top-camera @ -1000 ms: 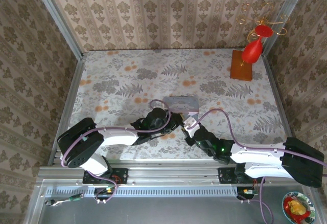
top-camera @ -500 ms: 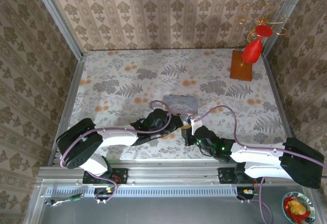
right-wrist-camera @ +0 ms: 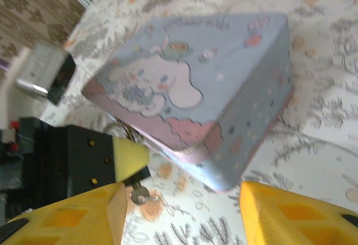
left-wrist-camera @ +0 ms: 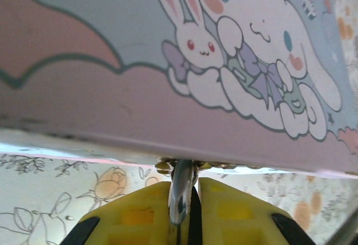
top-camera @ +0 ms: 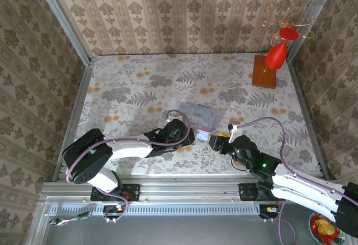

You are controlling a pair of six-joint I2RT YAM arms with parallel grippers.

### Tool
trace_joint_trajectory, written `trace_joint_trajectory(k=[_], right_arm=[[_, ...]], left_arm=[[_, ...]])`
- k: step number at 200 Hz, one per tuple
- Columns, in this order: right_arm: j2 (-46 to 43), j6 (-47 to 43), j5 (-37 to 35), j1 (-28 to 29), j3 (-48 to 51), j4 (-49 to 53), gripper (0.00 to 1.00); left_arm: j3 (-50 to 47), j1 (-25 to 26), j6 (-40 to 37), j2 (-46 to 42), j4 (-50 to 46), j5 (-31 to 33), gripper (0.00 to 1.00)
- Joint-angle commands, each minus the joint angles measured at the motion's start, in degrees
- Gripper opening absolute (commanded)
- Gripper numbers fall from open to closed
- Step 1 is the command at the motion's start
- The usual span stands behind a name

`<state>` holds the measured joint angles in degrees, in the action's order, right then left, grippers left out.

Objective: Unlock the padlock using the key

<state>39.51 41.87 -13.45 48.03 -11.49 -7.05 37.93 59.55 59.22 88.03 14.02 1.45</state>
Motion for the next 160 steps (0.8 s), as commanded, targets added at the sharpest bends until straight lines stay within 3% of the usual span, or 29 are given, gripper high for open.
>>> trace_joint_trajectory(k=[1,29,64,108,138,160], right_arm=[[2.41,5.77,2.65,-0.1,1.66,0.67,0.57],[5.8,5.79,5.74,0.45,1.76,-4.28,0.58],[10.23,4.69,9.51,1.06,-0.88,-6.08,0.6],[17.92,2.19,11.23,1.69,-4.01,-8.85,0.6],[21.91,-3.3,9.37,1.74,-8.25,-4.03,0.6],[25.21,-7.44,7.92,1.63,-11.29,-0.54,0.6]], left_arm=[[3.02,1.25,-6.51,1.05,-2.49,1.91,0.07],[0.85,1.15,-7.2,-0.85,-1.81,2.31,0.26],[-0.55,-1.07,-11.76,-7.7,-8.1,3.59,0.49],[0.65,-9.0,-23.09,-16.66,-16.3,0.75,0.59],[9.15,-13.27,-33.26,-11.44,-25.5,-2.5,0.65],[13.32,-14.88,-35.42,-6.05,-28.73,-2.39,0.66]])
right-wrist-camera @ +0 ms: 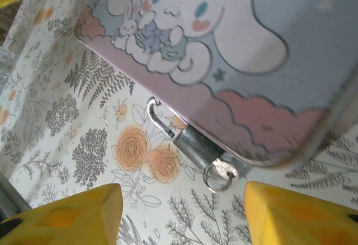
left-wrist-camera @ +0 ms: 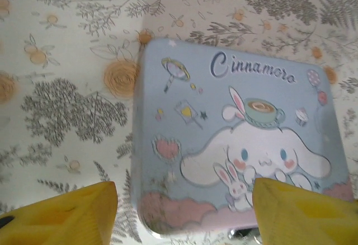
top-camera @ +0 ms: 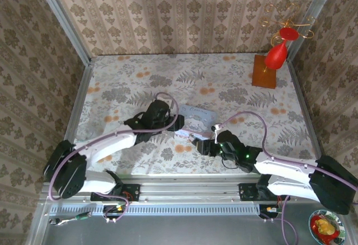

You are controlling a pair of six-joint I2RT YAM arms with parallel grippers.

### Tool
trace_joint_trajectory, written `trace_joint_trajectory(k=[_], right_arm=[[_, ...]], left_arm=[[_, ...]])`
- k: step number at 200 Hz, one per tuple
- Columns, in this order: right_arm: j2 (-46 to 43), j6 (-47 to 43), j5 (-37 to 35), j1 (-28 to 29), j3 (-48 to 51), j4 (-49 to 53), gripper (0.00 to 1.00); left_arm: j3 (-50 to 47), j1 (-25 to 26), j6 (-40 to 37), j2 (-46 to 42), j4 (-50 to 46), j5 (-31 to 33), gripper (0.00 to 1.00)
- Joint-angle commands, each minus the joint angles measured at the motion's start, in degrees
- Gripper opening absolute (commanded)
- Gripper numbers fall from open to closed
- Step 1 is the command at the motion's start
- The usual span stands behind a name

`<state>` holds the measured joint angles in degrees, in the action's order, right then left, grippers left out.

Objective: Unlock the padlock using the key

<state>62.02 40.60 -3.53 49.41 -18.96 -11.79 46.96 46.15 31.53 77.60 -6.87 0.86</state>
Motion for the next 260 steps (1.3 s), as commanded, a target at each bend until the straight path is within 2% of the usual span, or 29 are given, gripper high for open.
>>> trace_joint_trajectory(k=[1,38,73,102,139,178,260], right_arm=[[2.86,-6.29,-2.0,0.25,-4.05,4.26,0.6],[10.28,-10.48,-0.88,0.17,-8.87,6.65,0.6],[15.34,-13.38,-3.95,-0.72,-13.16,9.92,0.6],[19.3,-14.66,-1.42,-3.93,-14.36,8.16,0.59],[24.46,-15.86,3.91,-5.97,-16.97,6.9,0.5],[26.65,-14.67,6.3,-5.97,-17.25,4.61,0.48],[30.04,-11.64,11.02,-5.99,-16.97,-1.14,0.51]], left_arm=[[4.38,-1.54,-7.72,4.56,-7.82,-1.86,0.67],[7.42,-3.12,-7.21,10.3,-6.5,-3.86,0.67],[7.74,-5.03,-4.71,13.29,-6.62,-2.72,0.67],[5.63,-6.38,-3.07,13.55,-5.43,-2.28,0.66],[3.0,-6.66,-1.66,13.57,-3.46,-2.23,0.66],[1.58,-6.74,-0.63,13.11,-3.08,-1.06,0.66],[-0.82,-6.78,1.6,13.04,0.06,-1.57,0.65]])
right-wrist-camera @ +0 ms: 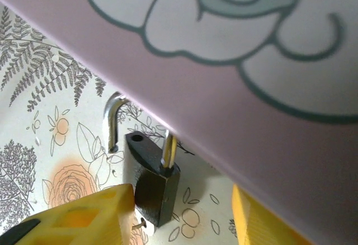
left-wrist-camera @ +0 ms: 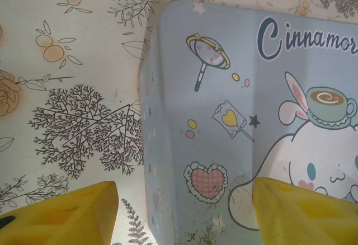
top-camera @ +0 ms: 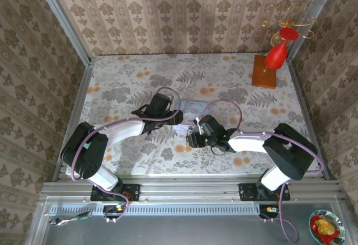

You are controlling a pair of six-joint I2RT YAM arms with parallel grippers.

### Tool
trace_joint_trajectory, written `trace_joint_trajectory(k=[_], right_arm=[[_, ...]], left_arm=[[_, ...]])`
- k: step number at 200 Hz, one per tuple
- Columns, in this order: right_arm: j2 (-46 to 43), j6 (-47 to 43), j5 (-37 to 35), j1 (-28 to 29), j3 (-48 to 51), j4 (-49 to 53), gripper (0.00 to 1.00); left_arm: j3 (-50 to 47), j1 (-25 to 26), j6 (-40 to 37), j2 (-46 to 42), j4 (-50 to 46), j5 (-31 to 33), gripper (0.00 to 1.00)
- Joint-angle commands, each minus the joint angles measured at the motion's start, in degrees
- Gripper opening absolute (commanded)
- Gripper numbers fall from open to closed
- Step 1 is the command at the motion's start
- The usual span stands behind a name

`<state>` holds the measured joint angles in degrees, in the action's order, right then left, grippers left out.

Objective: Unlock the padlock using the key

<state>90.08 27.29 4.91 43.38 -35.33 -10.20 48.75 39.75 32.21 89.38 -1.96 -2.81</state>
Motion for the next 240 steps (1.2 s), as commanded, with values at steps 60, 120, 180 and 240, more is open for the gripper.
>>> trace_joint_trajectory(k=[60,120,180,240], right_arm=[[3.93,5.14,0.64,0.92,0.13,-3.58,0.17],[-3.74,15.83,-10.28,3.13,4.71,-1.92,0.09],[-2.09,23.88,-11.75,3.99,2.94,-3.84,0.07],[-2.96,35.46,-16.37,3.79,4.02,-11.07,0.07]], left_arm=[[-4.27,-0.3,2.13,0.76,-4.55,3.66,0.62],[-7.66,0.67,5.29,-0.95,-2.97,7.06,0.6],[-9.29,3.69,8.98,-1.3,-1.41,10.08,0.57],[-10.11,8.82,12.91,0.17,1.95,11.88,0.56]])
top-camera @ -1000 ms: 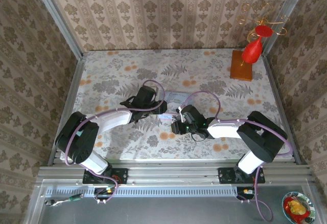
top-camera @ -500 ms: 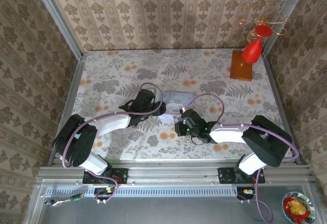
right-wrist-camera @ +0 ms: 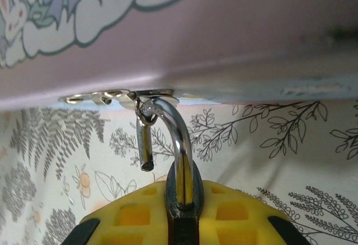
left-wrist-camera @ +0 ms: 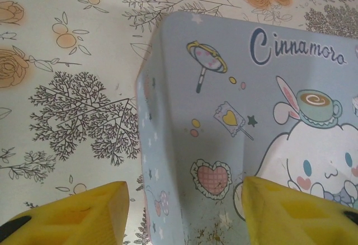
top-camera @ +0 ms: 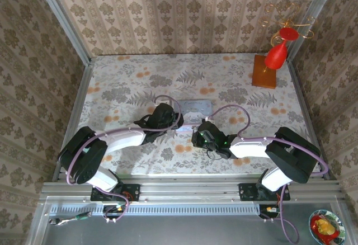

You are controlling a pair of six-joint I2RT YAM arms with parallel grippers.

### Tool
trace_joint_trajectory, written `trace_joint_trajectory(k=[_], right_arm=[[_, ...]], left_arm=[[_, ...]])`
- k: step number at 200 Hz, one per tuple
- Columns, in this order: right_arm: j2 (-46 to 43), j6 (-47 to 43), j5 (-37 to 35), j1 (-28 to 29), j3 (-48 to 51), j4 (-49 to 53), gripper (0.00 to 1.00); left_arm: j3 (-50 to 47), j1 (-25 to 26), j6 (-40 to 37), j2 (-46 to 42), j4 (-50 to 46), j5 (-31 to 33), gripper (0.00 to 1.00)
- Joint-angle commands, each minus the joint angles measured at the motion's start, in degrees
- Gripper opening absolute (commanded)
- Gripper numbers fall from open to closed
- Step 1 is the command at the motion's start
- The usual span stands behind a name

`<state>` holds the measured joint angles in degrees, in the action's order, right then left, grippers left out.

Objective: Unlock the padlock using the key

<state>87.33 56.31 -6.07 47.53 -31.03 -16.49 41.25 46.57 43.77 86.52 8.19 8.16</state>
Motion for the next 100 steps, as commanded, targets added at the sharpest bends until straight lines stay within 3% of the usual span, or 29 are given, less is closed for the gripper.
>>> trace_joint_trajectory(k=[1,36,61,100], right_arm=[[-0.22,6.53,-5.47,-0.35,-0.36,-4.78,0.08],[-1.31,12.62,-7.87,-2.56,-0.74,-5.12,0.09],[-0.07,18.87,-6.19,-4.69,1.49,-12.11,0.08],[-0.76,19.31,-6.05,-5.19,-1.47,-9.44,0.08]], left_arm=[[-2.6,2.11,1.38,3.12,-8.19,0.99,0.56],[-2.45,3.41,2.37,3.85,-6.82,0.91,0.56],[-2.23,3.55,1.76,3.45,-5.97,-0.2,0.55],[-2.5,4.18,2.85,2.82,-5.27,-0.34,0.55]])
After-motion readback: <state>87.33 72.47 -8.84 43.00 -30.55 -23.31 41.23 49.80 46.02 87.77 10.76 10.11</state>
